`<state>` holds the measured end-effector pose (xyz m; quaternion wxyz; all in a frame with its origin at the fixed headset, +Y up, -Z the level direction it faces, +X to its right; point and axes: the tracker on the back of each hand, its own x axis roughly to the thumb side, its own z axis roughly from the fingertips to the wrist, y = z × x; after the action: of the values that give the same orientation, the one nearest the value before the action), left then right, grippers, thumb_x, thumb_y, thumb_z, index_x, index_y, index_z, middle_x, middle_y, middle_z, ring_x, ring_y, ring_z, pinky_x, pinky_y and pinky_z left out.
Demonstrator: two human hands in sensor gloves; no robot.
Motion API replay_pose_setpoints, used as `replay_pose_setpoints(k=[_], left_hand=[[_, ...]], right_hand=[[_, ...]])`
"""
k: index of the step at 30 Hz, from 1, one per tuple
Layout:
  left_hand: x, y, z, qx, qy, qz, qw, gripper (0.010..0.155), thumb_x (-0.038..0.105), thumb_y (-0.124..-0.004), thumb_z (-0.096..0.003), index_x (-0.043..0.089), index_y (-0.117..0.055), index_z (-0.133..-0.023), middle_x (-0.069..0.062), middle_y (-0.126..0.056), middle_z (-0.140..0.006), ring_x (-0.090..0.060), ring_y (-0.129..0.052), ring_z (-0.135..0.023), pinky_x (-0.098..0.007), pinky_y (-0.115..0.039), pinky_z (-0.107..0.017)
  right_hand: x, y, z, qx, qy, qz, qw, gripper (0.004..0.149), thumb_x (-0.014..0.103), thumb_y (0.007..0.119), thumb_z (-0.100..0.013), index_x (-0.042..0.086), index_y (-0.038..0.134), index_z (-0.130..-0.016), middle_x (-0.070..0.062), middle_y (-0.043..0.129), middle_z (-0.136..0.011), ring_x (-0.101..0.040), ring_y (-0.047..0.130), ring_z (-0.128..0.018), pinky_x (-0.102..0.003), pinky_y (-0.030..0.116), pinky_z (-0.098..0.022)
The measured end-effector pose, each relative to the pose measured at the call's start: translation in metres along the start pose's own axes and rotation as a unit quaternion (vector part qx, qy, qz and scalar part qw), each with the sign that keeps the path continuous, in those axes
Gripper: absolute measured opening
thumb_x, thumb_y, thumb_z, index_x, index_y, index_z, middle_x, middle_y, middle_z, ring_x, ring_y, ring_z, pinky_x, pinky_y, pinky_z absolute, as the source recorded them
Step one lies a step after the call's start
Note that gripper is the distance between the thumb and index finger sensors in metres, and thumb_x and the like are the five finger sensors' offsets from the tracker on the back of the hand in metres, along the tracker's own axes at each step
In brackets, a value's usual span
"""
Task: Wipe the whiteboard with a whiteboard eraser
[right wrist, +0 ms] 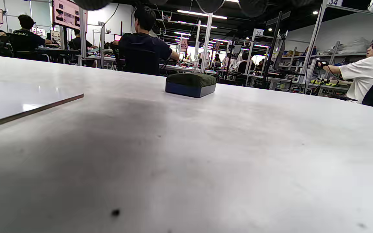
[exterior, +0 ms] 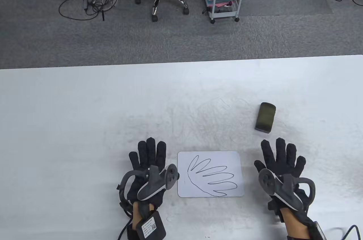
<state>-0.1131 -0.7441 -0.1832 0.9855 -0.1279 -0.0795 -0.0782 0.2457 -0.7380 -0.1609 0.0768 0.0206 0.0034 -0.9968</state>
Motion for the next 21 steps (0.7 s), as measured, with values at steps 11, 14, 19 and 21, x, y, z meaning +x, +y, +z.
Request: replay_pose_setpoints(k=[11, 14, 19, 21], left_hand=[[0.0013, -0.0016, -0.0015, -0.01, -0.005, -0.001, 1.0, 0.105, 0.073, -0.053, -0.0462, 0.013, 0.002, -0.112, -0.027, 0.009, -0.114, -0.054, 0.001, -0.102, -0.07, -0.021, -0.073], [0.0, -0.0007, -0.0029, -0.009, -0.006, 0.008, 1.0, 0.105, 0.073, -0.053, -0.0462, 0.013, 0.002, -0.112, -0.027, 0.009, -0.114, -0.054, 0.001, -0.102, -0.07, -0.021, -0.073], [-0.0014, -0.0008, -0.0037, -0.012, -0.007, 0.014, 1.0, 0.105, 0.073, -0.053, -0.0462, 0.012, 0.002, -0.112, -0.027, 0.009, -0.114, -0.054, 0.001, -0.102, -0.07, -0.022, -0.074], [-0.0014, -0.0005, -0.0035, -0.014, -0.009, 0.015, 1.0, 0.105, 0.073, -0.053, -0.0463, 0.012, 0.002, -0.112, -0.027, 0.009, -0.114, -0.055, 0.001, -0.102, -0.07, -0.022, -0.074]], right_hand=[[-0.0032, 0.0016, -0.0029, 0.012, 0.004, -0.018, 1.0, 0.066, 0.055, 0.04, -0.067, 0.021, 0.02, -0.121, -0.028, 0.023, -0.128, -0.06, 0.035, -0.112, -0.08, 0.041, -0.072], [-0.0039, 0.0019, -0.0035, 0.012, 0.005, -0.021, 1.0, 0.067, 0.055, 0.04, -0.067, 0.021, 0.02, -0.121, -0.029, 0.023, -0.128, -0.06, 0.035, -0.112, -0.08, 0.041, -0.072], [-0.0067, 0.0021, -0.0081, 0.023, 0.011, -0.039, 0.999, 0.067, 0.055, 0.04, -0.067, 0.021, 0.02, -0.121, -0.029, 0.023, -0.128, -0.06, 0.035, -0.112, -0.08, 0.041, -0.072], [-0.0067, 0.0038, -0.0095, 0.031, 0.011, -0.044, 0.998, 0.068, 0.055, 0.04, -0.067, 0.02, 0.019, -0.121, -0.029, 0.023, -0.128, -0.06, 0.035, -0.112, -0.08, 0.041, -0.072]])
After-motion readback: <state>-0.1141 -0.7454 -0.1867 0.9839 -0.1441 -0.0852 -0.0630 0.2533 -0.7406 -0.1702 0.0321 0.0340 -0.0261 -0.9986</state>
